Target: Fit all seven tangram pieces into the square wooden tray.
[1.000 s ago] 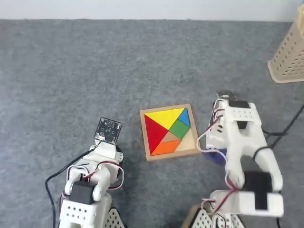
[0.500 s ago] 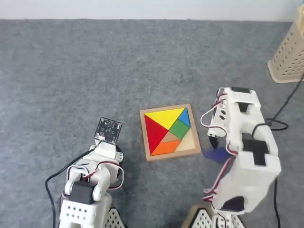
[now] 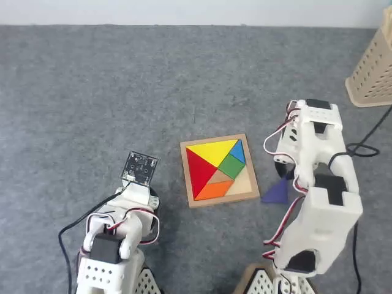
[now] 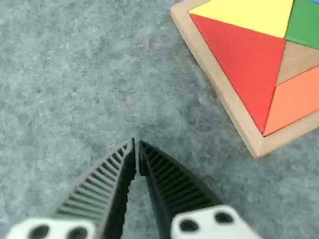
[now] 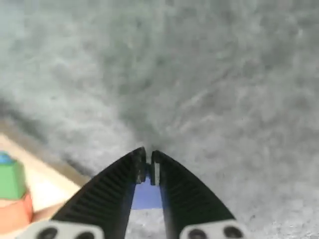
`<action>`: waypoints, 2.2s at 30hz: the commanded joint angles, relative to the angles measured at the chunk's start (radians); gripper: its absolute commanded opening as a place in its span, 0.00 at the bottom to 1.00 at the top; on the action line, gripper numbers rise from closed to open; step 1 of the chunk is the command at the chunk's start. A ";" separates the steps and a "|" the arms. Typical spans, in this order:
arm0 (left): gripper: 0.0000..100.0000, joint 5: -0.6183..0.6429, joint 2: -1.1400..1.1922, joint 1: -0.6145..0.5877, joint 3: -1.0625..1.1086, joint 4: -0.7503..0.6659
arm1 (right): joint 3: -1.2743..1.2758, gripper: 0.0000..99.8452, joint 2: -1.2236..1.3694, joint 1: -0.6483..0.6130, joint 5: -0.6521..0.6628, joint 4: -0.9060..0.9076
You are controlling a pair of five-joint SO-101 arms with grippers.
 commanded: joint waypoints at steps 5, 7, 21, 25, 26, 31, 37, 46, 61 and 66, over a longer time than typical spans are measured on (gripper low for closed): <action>0.01 0.009 -0.020 -0.006 -0.018 0.006 | 0.167 0.01 -0.318 0.007 0.040 -0.128; 0.01 0.009 -0.020 -0.006 -0.018 0.006 | 0.242 0.03 -0.403 0.005 0.080 -0.159; 0.01 0.009 -0.020 -0.006 -0.018 0.006 | 0.482 0.21 -0.426 -0.209 -0.055 -0.219; 0.01 0.009 -0.020 -0.006 -0.018 0.006 | 0.408 0.20 -0.282 -0.206 -0.063 -0.208; 0.01 0.009 -0.020 -0.006 -0.018 0.006 | 0.399 0.20 -0.249 -0.197 -0.061 -0.206; 0.01 0.009 -0.020 -0.006 -0.018 0.006 | 0.341 0.12 -0.162 -0.091 -0.055 -0.206; 0.01 0.009 -0.020 -0.006 -0.018 0.006 | 0.238 0.06 -0.143 0.008 0.055 -0.200; 0.01 0.009 -0.020 -0.006 -0.018 0.006 | 0.043 0.01 -0.143 0.005 0.222 -0.197; 0.01 0.009 -0.020 -0.006 -0.018 0.006 | 0.098 0.01 -0.275 -0.314 0.222 -0.096; 0.01 0.009 -0.020 -0.006 -0.018 0.006 | 0.081 0.01 -0.213 -0.404 0.147 -0.099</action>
